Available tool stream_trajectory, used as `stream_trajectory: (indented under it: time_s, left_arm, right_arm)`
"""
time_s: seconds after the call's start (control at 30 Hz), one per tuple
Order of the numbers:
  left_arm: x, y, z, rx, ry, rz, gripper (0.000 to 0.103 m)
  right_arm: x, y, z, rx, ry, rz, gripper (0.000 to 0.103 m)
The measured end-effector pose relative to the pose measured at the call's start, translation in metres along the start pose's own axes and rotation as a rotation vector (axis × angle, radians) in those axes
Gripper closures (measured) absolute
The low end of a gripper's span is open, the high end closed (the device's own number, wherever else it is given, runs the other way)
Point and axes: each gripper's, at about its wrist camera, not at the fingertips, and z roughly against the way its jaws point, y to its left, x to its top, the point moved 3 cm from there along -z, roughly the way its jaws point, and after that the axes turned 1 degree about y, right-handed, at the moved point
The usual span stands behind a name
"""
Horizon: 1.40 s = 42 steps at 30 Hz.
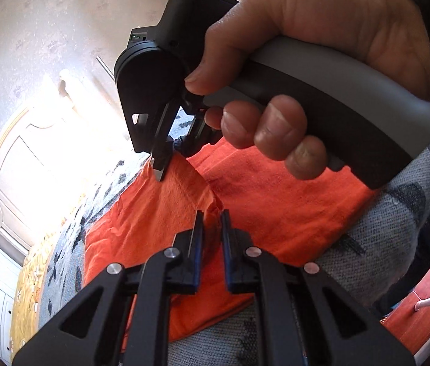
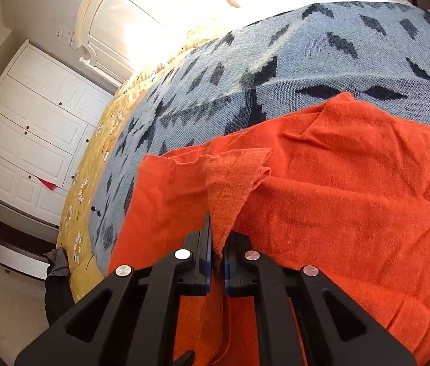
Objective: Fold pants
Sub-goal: 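Grasp the hem fabric with the right tool beside the left tool, then fold the held hem over toward the waistband with both tools and release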
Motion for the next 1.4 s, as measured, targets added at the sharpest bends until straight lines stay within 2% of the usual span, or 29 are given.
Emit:
stream_trajectory:
  time_s: [0.07,0.27,0.57,0.63,0.67,0.73,0.77,0.9,1.0,1.03,1.1,1.13,1.17,1.2,1.27,1.4]
  left_arm:
    - [0.005,-0.007,0.000,-0.010,-0.008,-0.012,0.092]
    - [0.009,-0.023,-0.008,-0.036,0.006,-0.034,0.092]
    - [0.007,-0.013,-0.026,-0.082,0.039,-0.020,0.092]
    - [0.008,-0.007,-0.028,-0.089,0.042,0.001,0.084]
    - [0.008,-0.004,-0.028,-0.100,0.042,0.027,0.068]
    - [0.007,0.008,-0.023,-0.128,0.029,0.080,0.050]
    - [0.007,0.011,-0.019,-0.139,0.022,0.099,0.045]
    - [-0.006,0.035,0.009,-0.137,0.004,0.205,0.039]
    - [-0.029,0.081,0.030,-0.081,-0.007,0.417,0.034]
    - [-0.041,0.099,0.035,-0.075,0.004,0.505,0.030]
    - [-0.064,0.133,0.037,-0.028,0.063,0.624,0.030]
    - [-0.073,0.149,0.037,0.007,0.094,0.661,0.030]
    - [-0.081,0.165,0.035,0.026,0.110,0.688,0.030]
    - [-0.086,0.176,0.034,0.032,0.125,0.705,0.030]
    - [-0.091,0.191,0.033,0.028,0.137,0.720,0.031]
    - [-0.093,0.192,0.014,0.036,0.207,0.668,0.031]
  right_arm:
    - [-0.002,-0.007,0.002,-0.033,-0.003,0.001,0.097]
    - [-0.004,-0.023,0.005,-0.047,-0.005,-0.017,0.097]
    - [-0.007,-0.029,0.000,-0.093,0.017,-0.021,0.096]
    - [-0.007,-0.030,0.003,-0.104,0.015,-0.026,0.092]
    - [-0.006,-0.029,0.006,-0.111,0.012,-0.024,0.089]
    - [-0.004,-0.029,0.014,-0.120,0.006,-0.024,0.089]
    - [-0.002,-0.030,0.020,-0.125,-0.007,-0.032,0.089]
    - [-0.006,-0.016,0.053,-0.264,-0.103,0.041,0.088]
    - [-0.023,0.011,0.069,-0.391,-0.176,0.148,0.087]
    - [-0.033,0.022,0.072,-0.431,-0.202,0.177,0.083]
    - [-0.053,0.041,0.069,-0.495,-0.242,0.232,0.067]
    - [-0.063,0.051,0.068,-0.526,-0.274,0.258,0.031]
    - [-0.074,0.062,0.066,-0.536,-0.322,0.299,0.014]
    - [-0.085,0.072,0.064,-0.539,-0.354,0.347,0.014]
    - [-0.098,0.084,0.052,-0.565,-0.342,0.382,0.015]
    - [-0.107,0.080,0.036,-0.552,-0.284,0.273,0.014]
